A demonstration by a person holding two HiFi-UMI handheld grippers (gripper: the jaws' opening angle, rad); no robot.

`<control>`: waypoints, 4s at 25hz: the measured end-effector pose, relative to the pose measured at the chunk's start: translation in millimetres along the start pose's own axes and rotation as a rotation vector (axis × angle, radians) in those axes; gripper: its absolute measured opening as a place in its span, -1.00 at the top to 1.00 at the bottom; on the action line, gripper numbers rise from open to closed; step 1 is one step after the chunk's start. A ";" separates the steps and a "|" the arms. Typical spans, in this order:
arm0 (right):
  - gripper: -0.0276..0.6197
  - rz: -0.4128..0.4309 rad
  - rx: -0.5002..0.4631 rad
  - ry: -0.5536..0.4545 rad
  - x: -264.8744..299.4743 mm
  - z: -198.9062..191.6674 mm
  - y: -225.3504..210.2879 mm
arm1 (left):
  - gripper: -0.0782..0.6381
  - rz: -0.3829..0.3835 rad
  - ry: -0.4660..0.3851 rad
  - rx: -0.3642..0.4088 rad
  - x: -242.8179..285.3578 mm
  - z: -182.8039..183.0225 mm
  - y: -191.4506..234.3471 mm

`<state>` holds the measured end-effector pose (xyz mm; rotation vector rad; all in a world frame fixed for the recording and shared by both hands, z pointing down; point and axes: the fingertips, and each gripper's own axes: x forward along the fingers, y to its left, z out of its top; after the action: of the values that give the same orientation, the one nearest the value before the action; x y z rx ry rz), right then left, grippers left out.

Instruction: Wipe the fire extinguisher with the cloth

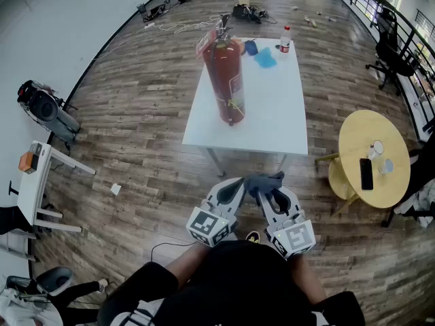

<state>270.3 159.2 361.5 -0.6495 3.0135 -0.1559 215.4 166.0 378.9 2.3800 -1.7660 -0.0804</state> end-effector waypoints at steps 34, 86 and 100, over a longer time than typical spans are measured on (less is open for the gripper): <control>0.73 0.022 0.123 0.031 119.0 -8.9 -38.6 | 0.72 0.077 0.047 -0.049 37.2 -6.2 136.0; 0.73 0.252 0.041 0.018 451.6 95.0 -270.9 | 0.72 0.151 0.027 -0.059 183.4 74.1 393.1; 0.73 0.298 -0.027 0.040 367.6 105.7 -129.9 | 0.72 0.057 0.028 -0.051 199.7 69.1 374.1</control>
<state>-3.3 -119.6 258.9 -0.1949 3.1081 -0.1156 -89.2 -136.9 388.1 2.2828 -1.7960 -0.0830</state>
